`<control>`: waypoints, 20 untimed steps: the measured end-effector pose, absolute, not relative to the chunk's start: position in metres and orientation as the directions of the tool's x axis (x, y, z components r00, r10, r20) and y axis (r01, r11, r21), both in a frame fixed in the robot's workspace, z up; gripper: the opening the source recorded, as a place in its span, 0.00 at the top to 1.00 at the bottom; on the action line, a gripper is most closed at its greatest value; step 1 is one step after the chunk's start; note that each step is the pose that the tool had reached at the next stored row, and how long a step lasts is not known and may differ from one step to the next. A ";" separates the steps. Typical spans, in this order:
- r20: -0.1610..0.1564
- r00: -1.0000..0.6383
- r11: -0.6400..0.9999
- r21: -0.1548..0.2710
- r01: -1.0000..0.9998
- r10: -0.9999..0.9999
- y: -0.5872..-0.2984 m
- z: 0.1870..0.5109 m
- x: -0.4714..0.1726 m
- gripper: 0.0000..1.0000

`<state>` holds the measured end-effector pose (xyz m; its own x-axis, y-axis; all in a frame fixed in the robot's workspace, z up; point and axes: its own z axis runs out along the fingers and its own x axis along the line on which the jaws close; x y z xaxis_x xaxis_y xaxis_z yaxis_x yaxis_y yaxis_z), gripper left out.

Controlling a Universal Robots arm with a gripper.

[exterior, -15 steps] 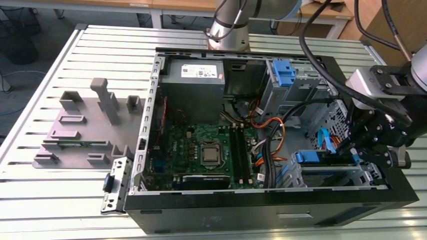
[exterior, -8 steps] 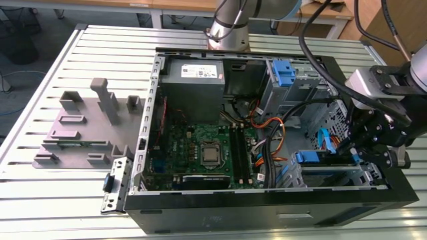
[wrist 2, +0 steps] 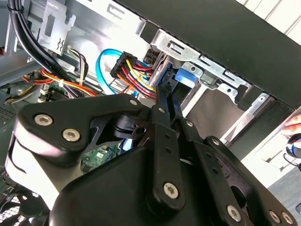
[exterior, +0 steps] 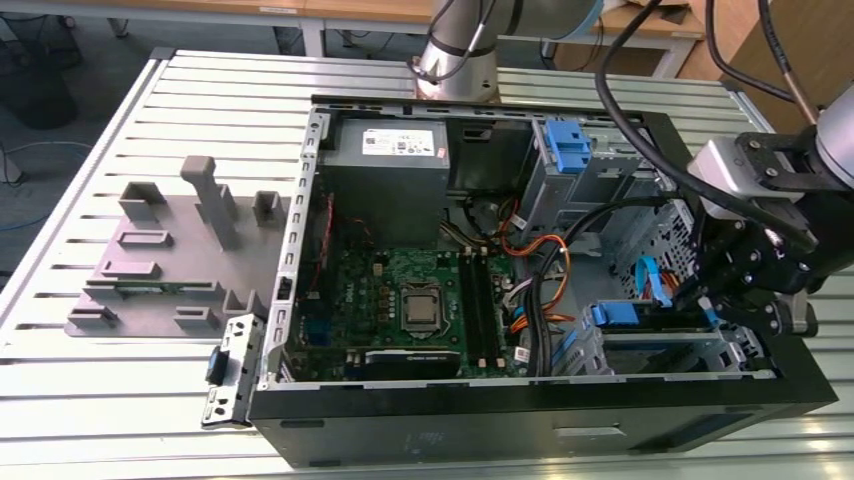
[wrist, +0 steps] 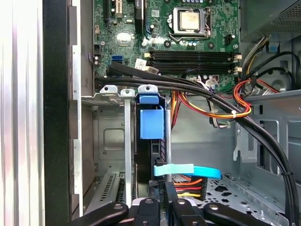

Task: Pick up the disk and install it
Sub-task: 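Insert the second disk wire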

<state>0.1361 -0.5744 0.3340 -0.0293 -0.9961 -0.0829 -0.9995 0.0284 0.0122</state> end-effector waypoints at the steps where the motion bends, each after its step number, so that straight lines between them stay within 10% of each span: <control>1: -0.083 -0.029 0.028 0.012 -1.000 -0.996 -0.574 0.334 0.136 0.83; 20: -0.069 -0.029 0.029 0.012 -1.000 -0.997 -0.573 0.332 0.136 0.76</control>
<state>0.1361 -0.5725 0.3316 -0.0293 -0.9972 -0.0689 -0.9995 0.0285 0.0117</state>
